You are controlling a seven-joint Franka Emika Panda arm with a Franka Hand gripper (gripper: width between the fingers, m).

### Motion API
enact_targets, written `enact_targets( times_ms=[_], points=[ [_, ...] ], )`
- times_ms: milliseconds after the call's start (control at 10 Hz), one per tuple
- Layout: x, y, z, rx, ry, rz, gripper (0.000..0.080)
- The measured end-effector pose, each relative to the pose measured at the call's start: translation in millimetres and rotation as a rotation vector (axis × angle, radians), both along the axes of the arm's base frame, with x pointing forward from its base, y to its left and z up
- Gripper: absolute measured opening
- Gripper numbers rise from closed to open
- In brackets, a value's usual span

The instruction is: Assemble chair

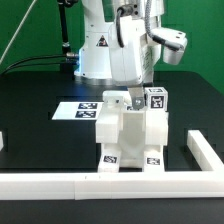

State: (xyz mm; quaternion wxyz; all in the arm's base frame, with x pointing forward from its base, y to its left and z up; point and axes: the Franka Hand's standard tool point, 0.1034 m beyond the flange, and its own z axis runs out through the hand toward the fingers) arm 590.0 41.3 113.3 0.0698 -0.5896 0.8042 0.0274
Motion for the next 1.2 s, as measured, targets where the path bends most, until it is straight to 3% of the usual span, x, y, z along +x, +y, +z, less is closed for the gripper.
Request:
enact_targets(
  times_ms=[500, 600, 900, 1200],
  points=[
    [-2.8, 5.0, -0.7, -0.002, 0.012, 0.075, 0.0648],
    [-4.9, 17.5, 3.7, 0.006, 0.032, 0.154, 0.0648],
    [-3.8, 29.7, 10.1, -0.033, -0.027, 0.606, 0.0648],
    [-4.4, 27.5, 7.9, -0.051, -0.047, 0.81, 0.0648]
  ],
)
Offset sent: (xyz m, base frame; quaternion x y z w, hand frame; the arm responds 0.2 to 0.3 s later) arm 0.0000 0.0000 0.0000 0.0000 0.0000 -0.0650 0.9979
